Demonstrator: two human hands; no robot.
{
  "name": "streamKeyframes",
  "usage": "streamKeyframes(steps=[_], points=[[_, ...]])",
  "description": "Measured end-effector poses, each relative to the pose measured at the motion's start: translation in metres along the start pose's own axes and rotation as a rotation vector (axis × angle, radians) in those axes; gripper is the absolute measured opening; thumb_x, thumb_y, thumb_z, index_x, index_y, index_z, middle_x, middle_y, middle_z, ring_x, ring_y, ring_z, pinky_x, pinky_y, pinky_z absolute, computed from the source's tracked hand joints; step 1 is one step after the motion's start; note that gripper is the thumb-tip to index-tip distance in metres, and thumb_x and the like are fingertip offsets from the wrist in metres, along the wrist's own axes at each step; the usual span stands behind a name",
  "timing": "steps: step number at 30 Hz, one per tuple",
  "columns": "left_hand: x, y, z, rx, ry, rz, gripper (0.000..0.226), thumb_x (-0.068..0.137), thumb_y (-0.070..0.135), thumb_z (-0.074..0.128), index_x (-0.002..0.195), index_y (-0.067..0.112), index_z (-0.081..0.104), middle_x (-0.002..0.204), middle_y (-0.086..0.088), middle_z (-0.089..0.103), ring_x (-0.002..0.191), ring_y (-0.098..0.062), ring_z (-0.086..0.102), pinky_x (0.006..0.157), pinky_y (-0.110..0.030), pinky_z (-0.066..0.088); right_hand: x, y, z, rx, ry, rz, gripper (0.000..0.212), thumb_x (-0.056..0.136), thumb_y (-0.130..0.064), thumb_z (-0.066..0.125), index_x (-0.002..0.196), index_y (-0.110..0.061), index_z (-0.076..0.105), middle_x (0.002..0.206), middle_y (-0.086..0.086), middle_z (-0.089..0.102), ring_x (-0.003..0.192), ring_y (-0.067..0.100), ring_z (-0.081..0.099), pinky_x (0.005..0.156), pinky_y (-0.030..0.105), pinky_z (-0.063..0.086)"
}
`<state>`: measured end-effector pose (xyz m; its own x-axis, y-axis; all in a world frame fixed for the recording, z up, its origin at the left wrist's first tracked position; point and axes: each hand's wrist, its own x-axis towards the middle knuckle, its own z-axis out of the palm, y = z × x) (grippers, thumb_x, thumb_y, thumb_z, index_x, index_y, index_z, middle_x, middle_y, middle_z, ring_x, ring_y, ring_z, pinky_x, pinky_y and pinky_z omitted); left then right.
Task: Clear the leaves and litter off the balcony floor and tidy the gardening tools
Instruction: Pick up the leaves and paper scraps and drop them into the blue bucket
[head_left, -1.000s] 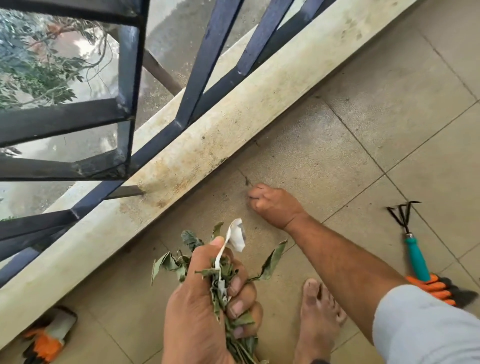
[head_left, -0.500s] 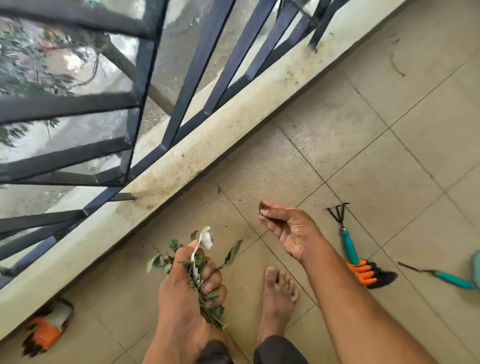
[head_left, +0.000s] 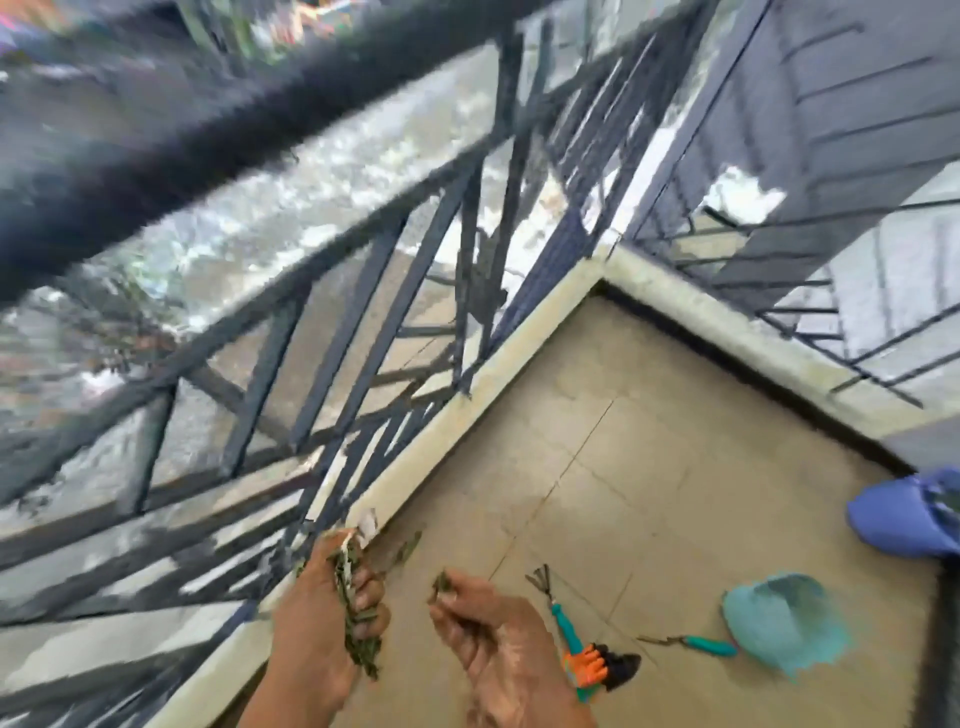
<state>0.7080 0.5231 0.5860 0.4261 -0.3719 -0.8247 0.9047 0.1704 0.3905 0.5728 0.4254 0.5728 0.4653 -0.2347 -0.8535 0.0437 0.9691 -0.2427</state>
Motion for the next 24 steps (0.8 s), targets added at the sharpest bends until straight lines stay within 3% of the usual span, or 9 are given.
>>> streamKeyframes(steps=[3,7,11,24], points=[[-0.059,0.027,0.05,0.081,-0.087,0.066,0.031,0.11,0.036,0.046,0.081,0.024,0.049,0.06,0.004,0.035,0.038,-0.008,0.031,0.032,-0.014,0.023,-0.073,-0.026,0.03,0.012,-0.003,-0.066,0.019,0.065,0.02,0.071,0.082,0.015,0.078,0.086,0.026,0.071,0.064,0.029,0.072,0.056,0.03,0.064],[-0.116,0.03,0.098,0.226,-0.118,0.129,0.031,0.108,0.035,0.051,0.079,0.023,0.049,0.061,0.003,0.037,0.042,-0.009,0.027,0.037,-0.017,0.019,-0.149,-0.058,0.048,0.059,-0.027,-0.191,0.025,0.074,0.023,0.068,0.097,0.019,0.075,0.095,0.028,0.073,0.078,0.032,0.073,0.065,0.031,0.065],[-0.15,0.018,0.133,0.263,-0.177,0.104,0.032,0.108,0.04,0.051,0.082,0.022,0.048,0.063,0.003,0.042,0.041,-0.009,0.03,0.037,-0.017,0.021,-0.207,-0.09,0.047,0.11,-0.017,-0.299,0.023,0.08,0.022,0.066,0.102,0.019,0.073,0.095,0.027,0.074,0.076,0.031,0.075,0.068,0.03,0.065],[-0.218,-0.044,0.279,0.331,-0.39,0.122,0.036,0.111,0.05,0.045,0.088,0.024,0.053,0.063,0.006,0.044,0.045,-0.007,0.032,0.038,-0.017,0.019,-0.289,-0.204,0.003,0.131,-0.073,-0.537,0.028,0.079,0.02,0.067,0.107,0.016,0.073,0.101,0.026,0.075,0.085,0.03,0.075,0.073,0.029,0.065]])
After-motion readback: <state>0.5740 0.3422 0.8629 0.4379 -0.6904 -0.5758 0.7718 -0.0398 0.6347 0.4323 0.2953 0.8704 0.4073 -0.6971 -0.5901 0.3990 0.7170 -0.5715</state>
